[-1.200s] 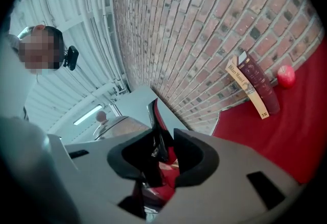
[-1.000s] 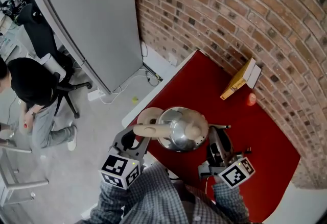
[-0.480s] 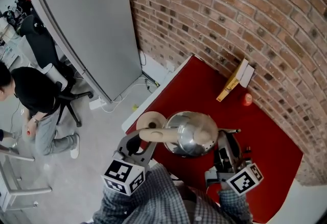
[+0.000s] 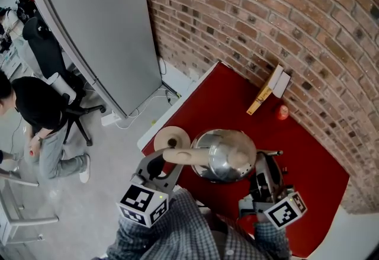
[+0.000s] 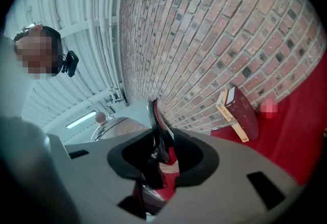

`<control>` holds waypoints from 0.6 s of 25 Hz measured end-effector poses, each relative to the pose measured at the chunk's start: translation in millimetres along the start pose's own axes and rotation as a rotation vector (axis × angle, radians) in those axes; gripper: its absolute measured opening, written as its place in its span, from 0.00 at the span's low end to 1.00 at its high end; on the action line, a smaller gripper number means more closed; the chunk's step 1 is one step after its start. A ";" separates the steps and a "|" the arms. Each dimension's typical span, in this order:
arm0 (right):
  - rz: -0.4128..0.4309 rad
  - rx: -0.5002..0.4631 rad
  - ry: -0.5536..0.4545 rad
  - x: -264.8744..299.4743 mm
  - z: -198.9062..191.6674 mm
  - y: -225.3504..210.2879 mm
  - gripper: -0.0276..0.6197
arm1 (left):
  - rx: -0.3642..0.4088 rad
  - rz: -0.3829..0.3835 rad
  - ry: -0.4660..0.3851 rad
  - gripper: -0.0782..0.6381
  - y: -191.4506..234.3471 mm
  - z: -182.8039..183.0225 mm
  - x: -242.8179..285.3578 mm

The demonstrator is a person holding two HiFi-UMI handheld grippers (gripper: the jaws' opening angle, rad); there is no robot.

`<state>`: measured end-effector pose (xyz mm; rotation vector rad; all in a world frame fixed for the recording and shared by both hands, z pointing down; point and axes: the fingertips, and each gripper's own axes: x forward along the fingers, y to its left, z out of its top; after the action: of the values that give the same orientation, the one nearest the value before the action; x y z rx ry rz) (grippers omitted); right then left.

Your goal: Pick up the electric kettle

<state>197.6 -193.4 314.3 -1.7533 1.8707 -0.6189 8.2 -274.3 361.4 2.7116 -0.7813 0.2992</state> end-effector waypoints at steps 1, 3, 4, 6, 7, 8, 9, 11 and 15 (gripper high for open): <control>0.000 0.000 0.000 -0.8 0.4 -0.2 0.23 | 0.000 -0.001 0.000 0.29 -0.9 -0.2 0.2; 0.000 -0.002 0.000 -2.1 1.5 -0.5 0.23 | -0.004 0.001 0.002 0.29 -2.3 -0.6 0.4; 0.001 -0.003 0.000 -2.7 2.0 -0.7 0.23 | -0.007 0.004 0.005 0.29 -2.7 -0.9 0.2; 0.003 -0.004 0.000 -4.0 2.9 -0.7 0.23 | -0.006 0.006 0.004 0.29 -4.0 -0.8 0.2; 0.004 -0.003 0.000 -4.5 3.2 -0.6 0.23 | -0.004 0.003 0.001 0.29 -4.9 -0.3 0.2; 0.005 -0.003 0.000 -4.9 3.4 -0.5 0.23 | -0.001 0.002 -0.002 0.29 -5.6 0.1 0.2; 0.004 -0.003 0.000 -5.2 3.6 -0.4 0.23 | 0.000 0.002 -0.003 0.29 -6.0 0.3 0.1; 0.004 -0.003 0.000 -5.3 3.6 -0.8 0.23 | 0.002 0.002 -0.002 0.29 -6.4 0.2 0.1; 0.007 -0.005 0.004 -4.2 3.4 -1.0 0.23 | 0.000 0.009 0.002 0.29 -5.9 -0.1 -0.5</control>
<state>200.7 -189.3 312.5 -1.7495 1.8821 -0.6157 11.0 -269.2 360.0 2.7082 -0.7929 0.3046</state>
